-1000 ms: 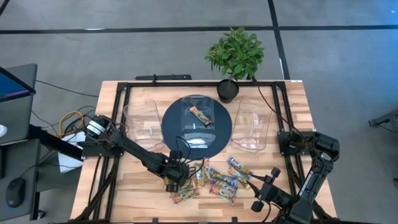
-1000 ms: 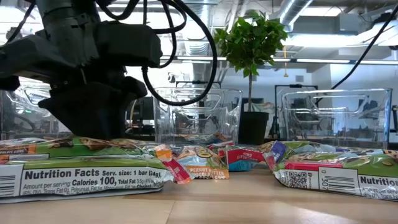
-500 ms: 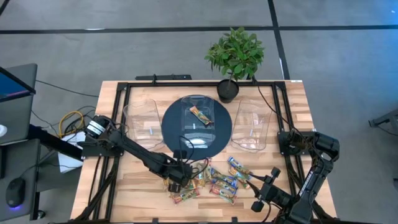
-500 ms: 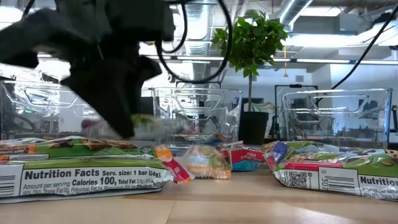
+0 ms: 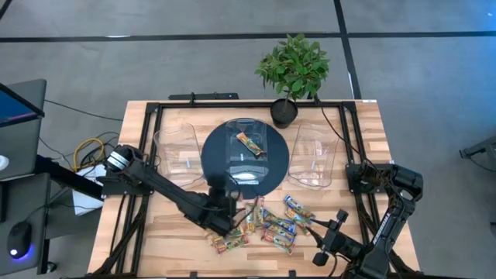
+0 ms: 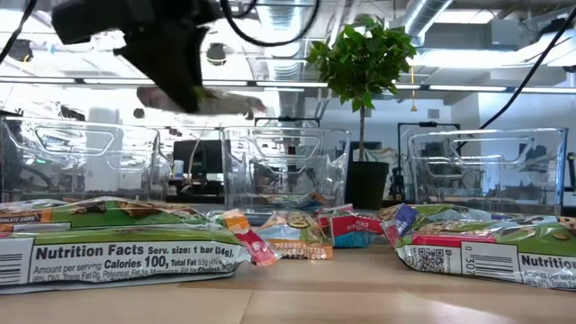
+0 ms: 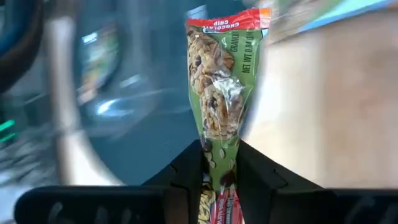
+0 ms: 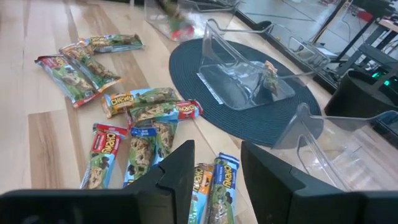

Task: Pick and place Granola Bars by type
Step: Put the red granola bar into the left transparent bin

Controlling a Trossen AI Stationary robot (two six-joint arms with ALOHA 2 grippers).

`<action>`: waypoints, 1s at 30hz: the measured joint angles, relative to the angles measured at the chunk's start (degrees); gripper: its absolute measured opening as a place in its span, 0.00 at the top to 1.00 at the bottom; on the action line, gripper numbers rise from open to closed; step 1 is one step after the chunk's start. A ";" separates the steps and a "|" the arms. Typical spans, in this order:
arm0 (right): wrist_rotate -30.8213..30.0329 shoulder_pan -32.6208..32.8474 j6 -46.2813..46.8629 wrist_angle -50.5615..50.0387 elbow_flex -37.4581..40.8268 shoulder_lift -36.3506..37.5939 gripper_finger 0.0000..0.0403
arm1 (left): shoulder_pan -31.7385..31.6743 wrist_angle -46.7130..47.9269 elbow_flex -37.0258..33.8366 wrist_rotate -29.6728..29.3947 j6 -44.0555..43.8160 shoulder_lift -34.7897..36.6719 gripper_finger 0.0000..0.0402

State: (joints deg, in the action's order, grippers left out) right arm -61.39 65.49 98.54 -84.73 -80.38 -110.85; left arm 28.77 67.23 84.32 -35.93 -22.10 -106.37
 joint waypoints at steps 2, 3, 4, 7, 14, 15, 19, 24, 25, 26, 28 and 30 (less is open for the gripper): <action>-0.02 0.00 0.00 0.09 0.00 -0.02 0.69 | 0.25 9.07 1.58 -3.94 -6.04 0.00 0.82; -0.02 0.00 0.00 0.17 0.00 0.00 0.69 | 0.32 13.89 2.23 -5.80 -10.24 0.02 0.82; 0.00 0.00 0.00 0.17 0.00 -0.02 0.69 | 0.32 18.36 2.53 -7.00 -14.43 0.08 0.82; -0.02 0.00 0.00 0.35 0.00 -0.02 0.69 | -0.30 23.13 1.74 -8.91 -25.04 0.56 0.82; 0.00 -0.37 -0.07 0.87 0.02 -0.04 0.69 | -2.59 22.43 -0.49 -9.59 -29.34 2.49 0.82; 0.00 -0.39 -0.10 0.96 0.02 -0.04 0.69 | -2.88 22.65 -0.78 -9.57 -29.29 2.77 0.82; 0.00 -0.37 -0.20 1.01 0.02 -0.04 0.69 | -4.12 22.69 -1.69 -9.50 -31.51 3.16 0.82; -0.02 -0.37 -0.17 1.01 0.02 -0.04 0.69 | -5.47 21.46 -3.10 -12.78 -31.67 3.12 0.82; -0.02 -0.39 -0.17 1.01 0.02 -0.04 0.69 | -5.67 21.30 -3.13 -14.20 -31.49 3.08 0.82; 0.00 -0.39 -0.17 1.01 0.02 -0.04 0.69 | -5.86 21.36 -3.10 -16.17 -31.43 3.08 0.82; -0.02 -0.39 -0.17 1.01 0.02 -0.04 0.69 | -6.26 22.64 -2.69 -19.80 -31.37 3.08 0.82; -0.05 -0.57 -0.17 1.01 0.02 -0.04 0.69 | -7.03 22.80 -1.87 -23.31 -31.17 3.10 0.82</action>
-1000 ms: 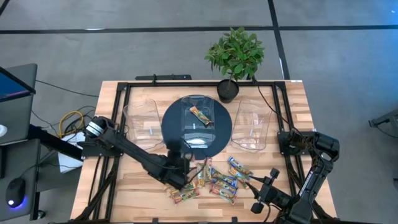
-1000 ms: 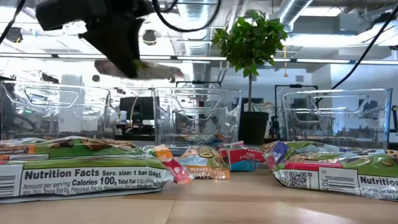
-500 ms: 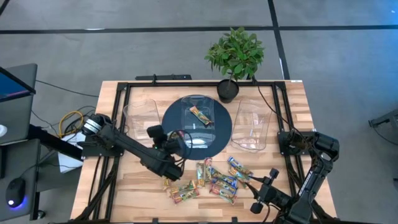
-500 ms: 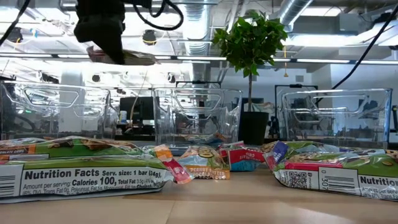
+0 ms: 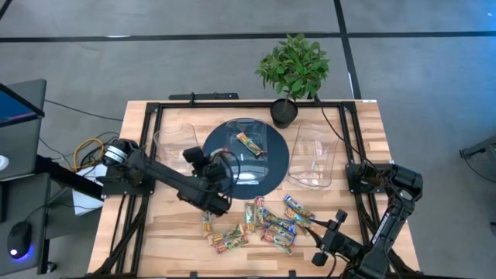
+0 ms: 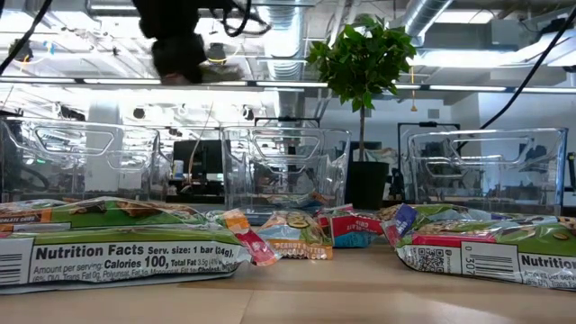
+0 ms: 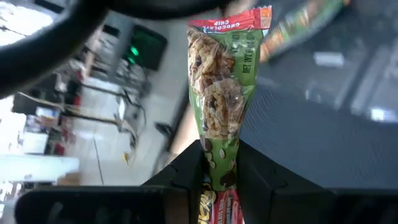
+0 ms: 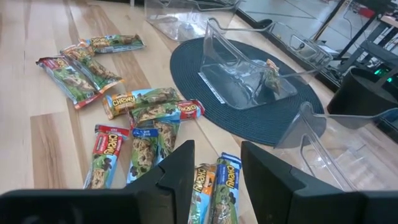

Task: Pick and place Granola Bars by type
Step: Put the red granola bar into the left transparent bin

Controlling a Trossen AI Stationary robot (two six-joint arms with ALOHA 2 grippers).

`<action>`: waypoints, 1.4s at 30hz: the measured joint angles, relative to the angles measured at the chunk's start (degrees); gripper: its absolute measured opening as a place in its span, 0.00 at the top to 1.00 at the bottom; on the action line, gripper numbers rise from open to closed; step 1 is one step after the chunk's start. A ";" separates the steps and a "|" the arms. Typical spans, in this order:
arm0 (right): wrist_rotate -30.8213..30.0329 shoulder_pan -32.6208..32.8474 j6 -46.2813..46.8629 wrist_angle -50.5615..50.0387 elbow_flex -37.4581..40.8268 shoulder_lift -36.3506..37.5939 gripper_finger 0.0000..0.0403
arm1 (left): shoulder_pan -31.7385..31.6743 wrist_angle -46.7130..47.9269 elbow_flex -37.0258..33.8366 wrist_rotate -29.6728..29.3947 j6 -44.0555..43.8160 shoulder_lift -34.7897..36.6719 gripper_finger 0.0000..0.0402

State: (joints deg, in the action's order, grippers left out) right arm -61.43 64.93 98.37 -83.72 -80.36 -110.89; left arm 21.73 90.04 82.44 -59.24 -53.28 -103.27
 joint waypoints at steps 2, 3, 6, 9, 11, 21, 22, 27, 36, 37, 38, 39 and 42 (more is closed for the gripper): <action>0.00 -0.22 0.00 0.00 0.00 0.00 0.69 | -1.13 -0.10 0.75 -1.20 1.01 0.51 0.82; 0.00 -0.45 0.00 0.00 0.00 0.00 0.69 | -1.89 0.01 1.24 -1.22 1.68 0.92 0.82; 0.01 -0.78 -1.20 0.61 0.00 0.00 0.69 | -4.54 0.00 2.76 -2.43 2.72 2.26 0.82; 0.02 -1.23 -1.36 0.68 0.00 0.00 0.69 | -6.70 -0.03 4.46 -5.27 5.04 3.15 0.82; 0.02 -1.34 -1.38 0.68 0.00 0.00 0.69 | -7.87 -0.12 6.30 -6.63 6.83 3.41 0.82; 0.03 -1.34 -1.51 0.68 0.00 0.00 0.69 | -8.39 -5.94 17.11 -0.36 29.79 3.37 0.82; 0.05 -1.34 -1.51 0.72 0.00 0.00 0.69 | -8.39 -5.92 17.99 2.33 32.36 3.37 0.82; 0.06 -1.30 -1.51 1.40 0.00 0.00 0.69 | -7.98 -3.31 19.71 17.54 39.71 6.14 0.82; 0.09 -1.27 -1.49 2.48 0.00 0.00 0.69 | -2.67 0.14 14.40 19.21 31.23 19.78 0.82; 0.11 -1.27 -1.51 2.61 0.00 0.00 0.69 | -2.11 -0.10 12.37 17.77 28.27 21.73 0.82; 0.11 -1.27 -1.51 2.69 0.00 0.00 0.69 | -1.71 -0.12 10.08 17.02 25.24 23.68 0.82; 0.11 -1.27 -1.51 2.67 0.00 0.00 0.69 | -1.42 0.06 7.83 16.62 22.16 25.57 0.82; 0.11 -1.33 -1.51 2.72 0.00 0.00 0.69 | -1.15 0.07 -0.12 15.59 12.49 31.38 0.82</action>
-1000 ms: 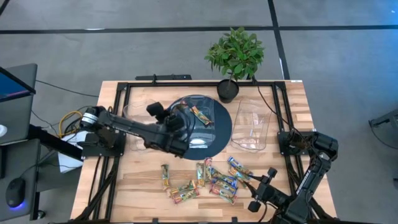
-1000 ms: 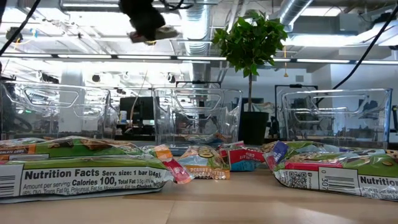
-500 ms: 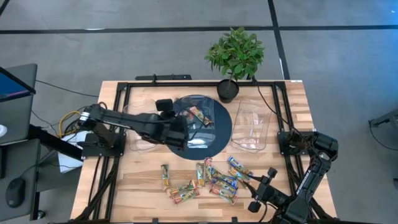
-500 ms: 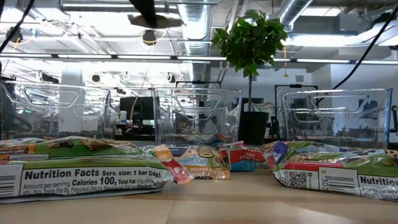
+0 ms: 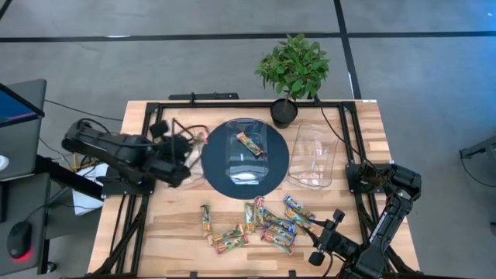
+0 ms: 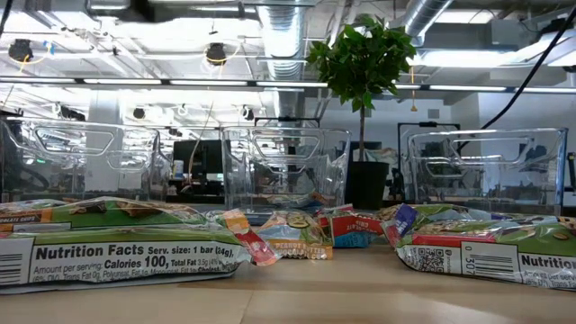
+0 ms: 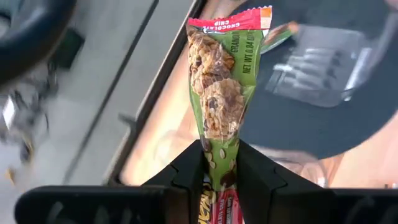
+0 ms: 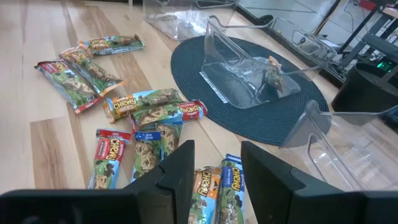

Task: Pick and place Granola Bars by type
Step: Put the red granola bar into the left transparent bin

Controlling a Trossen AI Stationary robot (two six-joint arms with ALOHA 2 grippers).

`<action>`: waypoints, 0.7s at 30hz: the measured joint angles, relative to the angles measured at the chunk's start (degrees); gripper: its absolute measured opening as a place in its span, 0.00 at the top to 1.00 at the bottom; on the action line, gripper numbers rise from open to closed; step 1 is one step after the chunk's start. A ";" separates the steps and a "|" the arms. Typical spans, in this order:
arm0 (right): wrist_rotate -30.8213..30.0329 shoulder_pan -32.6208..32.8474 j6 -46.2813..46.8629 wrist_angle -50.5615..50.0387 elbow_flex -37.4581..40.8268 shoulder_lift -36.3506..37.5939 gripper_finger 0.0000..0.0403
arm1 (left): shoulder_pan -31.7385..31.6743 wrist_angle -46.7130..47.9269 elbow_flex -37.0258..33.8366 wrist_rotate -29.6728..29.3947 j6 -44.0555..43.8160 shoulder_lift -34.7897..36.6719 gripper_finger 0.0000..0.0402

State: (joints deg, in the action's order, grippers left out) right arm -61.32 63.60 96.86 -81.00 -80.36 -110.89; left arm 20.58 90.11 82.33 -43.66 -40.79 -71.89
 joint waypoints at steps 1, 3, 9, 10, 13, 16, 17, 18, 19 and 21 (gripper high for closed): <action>-0.02 -0.09 0.00 -0.01 0.00 0.00 0.69 | -0.03 0.01 -2.79 -0.16 -3.15 1.69 0.82; -0.01 -0.34 0.00 -0.01 0.00 0.00 0.69 | -0.13 -0.06 -8.21 -0.60 -8.99 4.55 0.82; -0.08 -1.14 -1.99 0.67 0.00 0.00 0.69 | -0.11 -5.44 -21.28 -1.27 -19.66 9.93 0.82; -0.09 -1.23 -2.62 0.99 0.00 0.00 0.69 | -0.11 -7.15 -23.31 -1.46 -20.74 10.48 0.82; -0.05 -1.84 -2.93 1.00 0.00 0.00 0.69 | -0.26 -10.71 -28.74 -1.73 -22.96 10.85 0.82; -0.07 -1.96 -3.27 0.98 0.00 0.00 0.69 | -1.39 -13.67 -32.77 -1.88 -23.94 10.84 0.82; -0.07 -1.95 -3.96 1.11 0.00 0.00 0.69 | -1.96 -14.72 -33.74 -1.82 -23.94 10.79 0.82; -0.07 -1.91 -4.56 1.48 0.00 0.00 0.69 | -2.57 -15.70 -34.46 -1.74 -23.90 10.79 0.82; -0.07 -1.89 -5.26 1.73 0.00 0.00 0.69 | -3.21 -16.48 -35.03 -1.71 -23.76 10.81 0.82; -0.08 -1.89 -5.88 2.00 0.00 0.00 0.69 | -4.38 -17.10 -35.92 -1.68 -23.75 10.81 0.82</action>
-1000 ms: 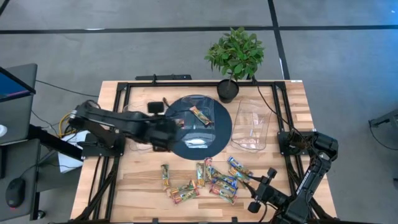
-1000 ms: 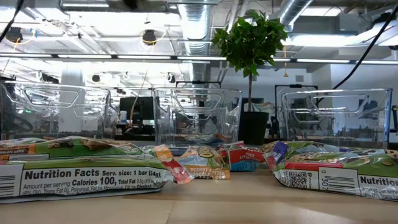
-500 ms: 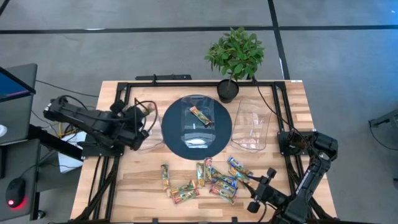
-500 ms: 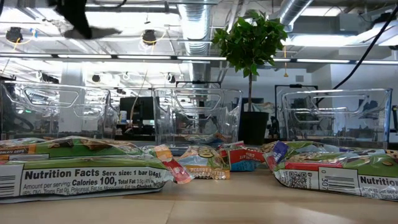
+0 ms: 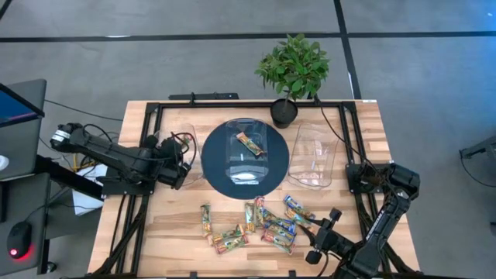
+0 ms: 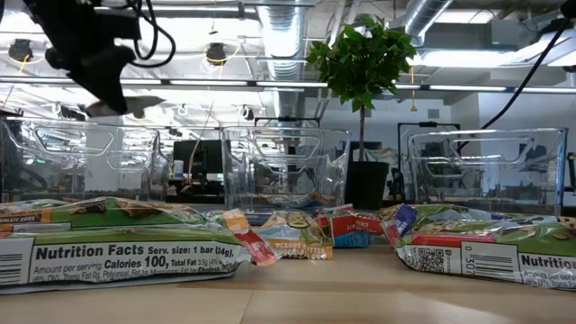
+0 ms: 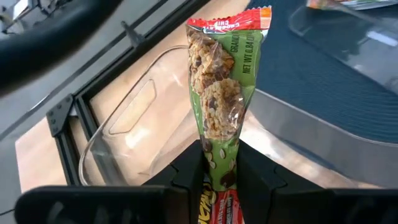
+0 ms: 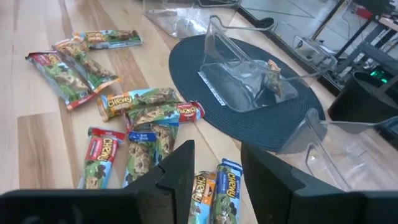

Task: Pick and place Granola Bars by type
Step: Put the red granola bar into the left transparent bin, then put the blue granola bar into the right transparent bin

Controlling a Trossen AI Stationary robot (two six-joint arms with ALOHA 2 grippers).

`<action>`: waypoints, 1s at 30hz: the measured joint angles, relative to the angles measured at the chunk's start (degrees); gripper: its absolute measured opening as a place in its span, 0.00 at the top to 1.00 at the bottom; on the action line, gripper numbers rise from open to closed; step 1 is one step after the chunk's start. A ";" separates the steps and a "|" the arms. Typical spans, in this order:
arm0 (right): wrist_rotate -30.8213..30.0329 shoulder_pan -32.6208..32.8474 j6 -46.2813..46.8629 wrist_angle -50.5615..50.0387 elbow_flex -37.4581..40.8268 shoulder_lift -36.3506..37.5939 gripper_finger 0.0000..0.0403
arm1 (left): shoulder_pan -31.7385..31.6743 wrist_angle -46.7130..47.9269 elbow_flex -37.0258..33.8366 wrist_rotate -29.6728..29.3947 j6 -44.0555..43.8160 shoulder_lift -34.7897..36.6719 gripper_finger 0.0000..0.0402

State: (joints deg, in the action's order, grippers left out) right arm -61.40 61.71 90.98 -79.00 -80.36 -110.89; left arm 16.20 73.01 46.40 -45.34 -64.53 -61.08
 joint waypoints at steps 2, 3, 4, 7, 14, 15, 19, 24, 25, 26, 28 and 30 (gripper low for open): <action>0.01 -0.01 -0.09 -0.05 0.00 0.00 0.69 | -1.19 -0.48 -0.89 0.08 0.00 0.02 0.82; 0.02 -0.01 -0.13 -0.05 0.00 0.00 0.69 | -1.68 -0.99 -1.42 0.57 0.01 0.01 0.82; 0.02 0.02 -0.13 -0.05 0.00 0.00 0.69 | -2.24 -1.43 -1.99 1.07 0.04 0.01 0.82; 0.02 0.00 -0.13 -0.05 0.00 0.00 0.69 | -3.62 -2.98 -3.90 2.09 -0.03 0.01 0.82; 0.04 0.02 -0.09 0.00 0.00 0.00 0.69 | -7.36 -8.38 -7.53 4.61 1.85 0.00 0.81; 0.04 0.01 -0.09 0.00 0.00 0.00 0.69 | -7.83 -8.70 -7.83 4.62 2.36 -0.01 0.81; 0.04 0.02 -0.09 0.00 0.00 0.00 0.69 | -9.02 -9.33 -8.30 4.08 4.24 0.00 0.74; 0.04 0.00 -0.09 0.00 0.00 0.00 0.69 | -9.25 -9.75 -8.30 2.59 5.11 0.00 0.66; 0.04 0.02 -0.07 0.00 0.00 0.00 0.69 | -9.24 -9.75 -8.30 2.78 5.58 0.00 0.65; 0.04 0.02 -0.03 0.01 0.00 0.00 0.69 | -9.24 -9.77 -8.30 3.36 5.85 0.00 0.64; 0.04 0.02 -0.02 0.26 0.00 0.00 0.69 | -8.93 -10.09 -8.30 5.30 6.95 0.00 0.63; 0.10 0.02 -0.02 0.79 0.00 0.00 0.69 | -7.83 -12.10 -8.30 7.32 9.14 0.00 0.63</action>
State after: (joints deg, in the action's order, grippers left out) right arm -61.30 61.73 90.96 -78.21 -80.36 -110.89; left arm 8.37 60.91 38.11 -38.02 -55.39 -61.08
